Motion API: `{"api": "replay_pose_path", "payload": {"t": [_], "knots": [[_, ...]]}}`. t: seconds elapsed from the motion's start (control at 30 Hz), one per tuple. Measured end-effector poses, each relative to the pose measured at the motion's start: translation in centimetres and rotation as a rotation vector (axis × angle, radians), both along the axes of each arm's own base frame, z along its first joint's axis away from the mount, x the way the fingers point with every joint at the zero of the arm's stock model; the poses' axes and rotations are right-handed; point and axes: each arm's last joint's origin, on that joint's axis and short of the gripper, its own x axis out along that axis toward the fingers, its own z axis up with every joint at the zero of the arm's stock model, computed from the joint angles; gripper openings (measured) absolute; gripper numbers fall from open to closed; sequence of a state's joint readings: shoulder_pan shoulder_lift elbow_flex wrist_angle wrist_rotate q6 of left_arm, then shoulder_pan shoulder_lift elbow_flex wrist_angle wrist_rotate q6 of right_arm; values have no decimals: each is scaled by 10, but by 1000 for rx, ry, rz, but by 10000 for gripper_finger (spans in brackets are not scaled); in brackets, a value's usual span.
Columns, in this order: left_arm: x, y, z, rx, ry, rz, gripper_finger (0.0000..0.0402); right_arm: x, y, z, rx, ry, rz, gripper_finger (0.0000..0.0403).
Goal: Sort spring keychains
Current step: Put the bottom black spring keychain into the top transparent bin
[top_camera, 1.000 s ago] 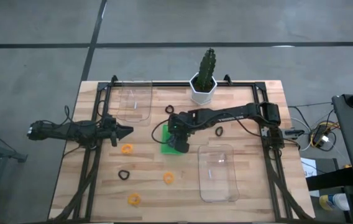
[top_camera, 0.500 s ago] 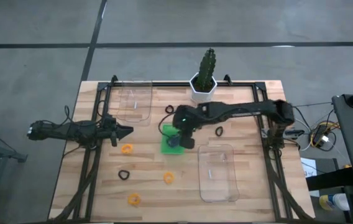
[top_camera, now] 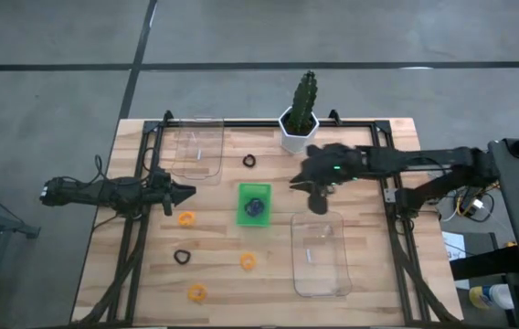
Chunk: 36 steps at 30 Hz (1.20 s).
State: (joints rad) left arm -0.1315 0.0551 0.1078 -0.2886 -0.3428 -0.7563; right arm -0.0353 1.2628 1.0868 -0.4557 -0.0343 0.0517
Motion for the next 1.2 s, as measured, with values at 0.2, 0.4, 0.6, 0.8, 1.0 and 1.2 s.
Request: {"api": "replay_pose_path", "payload": {"t": [0.2,0.4,0.6,0.8,1.0,1.2], "knots": [[0,0,0,0,0,0,83,-50,5,-6,124,-210,39,76],[0,0,0,0,0,0,83,-91,7,-11,151,-371,37,78],[0,0,0,1,0,0,83,-122,8,-18,146,-476,45,68],[0,0,0,1,0,-1,83,-143,8,-26,195,-533,29,74],[0,0,0,1,0,0,83,-155,9,-37,245,-557,11,82],[0,0,0,1,0,0,83,-165,6,-41,207,-612,-66,82]]}}
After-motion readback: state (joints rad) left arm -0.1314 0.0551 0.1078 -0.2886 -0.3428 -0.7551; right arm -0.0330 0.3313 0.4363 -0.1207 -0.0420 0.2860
